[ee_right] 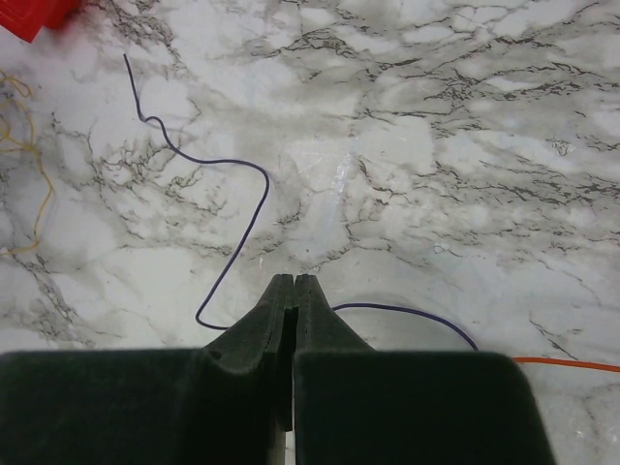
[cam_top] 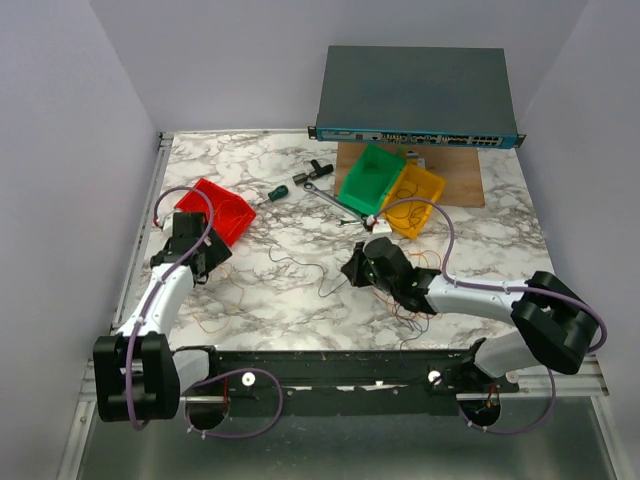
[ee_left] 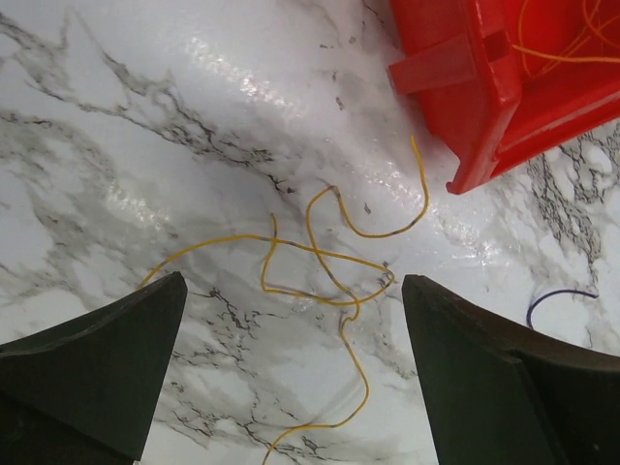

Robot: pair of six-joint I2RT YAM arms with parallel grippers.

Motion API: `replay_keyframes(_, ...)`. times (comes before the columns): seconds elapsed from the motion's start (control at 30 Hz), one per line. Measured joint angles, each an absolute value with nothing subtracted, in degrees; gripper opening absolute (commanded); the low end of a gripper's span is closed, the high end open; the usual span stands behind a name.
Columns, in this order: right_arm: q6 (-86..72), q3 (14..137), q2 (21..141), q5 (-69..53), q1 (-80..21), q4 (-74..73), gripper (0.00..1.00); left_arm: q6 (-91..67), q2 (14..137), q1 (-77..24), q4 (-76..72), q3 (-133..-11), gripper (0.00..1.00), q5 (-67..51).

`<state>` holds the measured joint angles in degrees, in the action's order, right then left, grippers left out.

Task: Untangle the cables
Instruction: Pick up the cable at the center of the board.

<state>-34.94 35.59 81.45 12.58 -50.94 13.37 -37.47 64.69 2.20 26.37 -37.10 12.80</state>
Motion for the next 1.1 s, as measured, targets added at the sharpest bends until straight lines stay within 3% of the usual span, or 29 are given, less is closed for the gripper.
replay_keyframes(0.3, -35.14, 34.65, 81.21, 10.66, -50.94, 14.92, 0.01, -28.45, 73.3, 0.14, 29.12, -43.24, 0.96, 8.91)
replay_keyframes(0.47, -35.14, 34.35, 80.93, 9.96, -50.94, 15.31, 0.01, -21.78, 82.3, -7.33, 31.7, -49.32, 0.92, 11.92)
replay_keyframes(0.67, -35.16, 34.15, 80.44, 9.61, -50.94, 15.4, 0.01, -15.46, 92.66, -10.33, 34.41, -54.68, 0.8, 14.39)
replay_keyframes(0.73, -35.16, 34.13, 80.42, 9.58, -50.94, 15.42, 0.01, -14.41, 93.91, -10.24, 35.14, -56.21, 0.66, 15.2)
replay_keyframes(0.83, -35.16, 34.11, 80.42, 9.61, -50.94, 15.42, 0.01, -13.82, 95.02, -10.26, 35.86, -57.21, 0.16, 15.11)
replay_keyframes(0.9, -35.14, 34.11, 80.4, 9.63, -50.94, 15.42, 0.01, -13.37, 95.72, -10.22, 36.32, -57.41, 0.0, 15.31)
replay_keyframes(1.1, -35.16, 33.98, 80.09, 9.65, -50.94, 15.42, 0.01, -13.13, 95.26, -10.48, 37.3, -56.38, 0.0, 15.05)
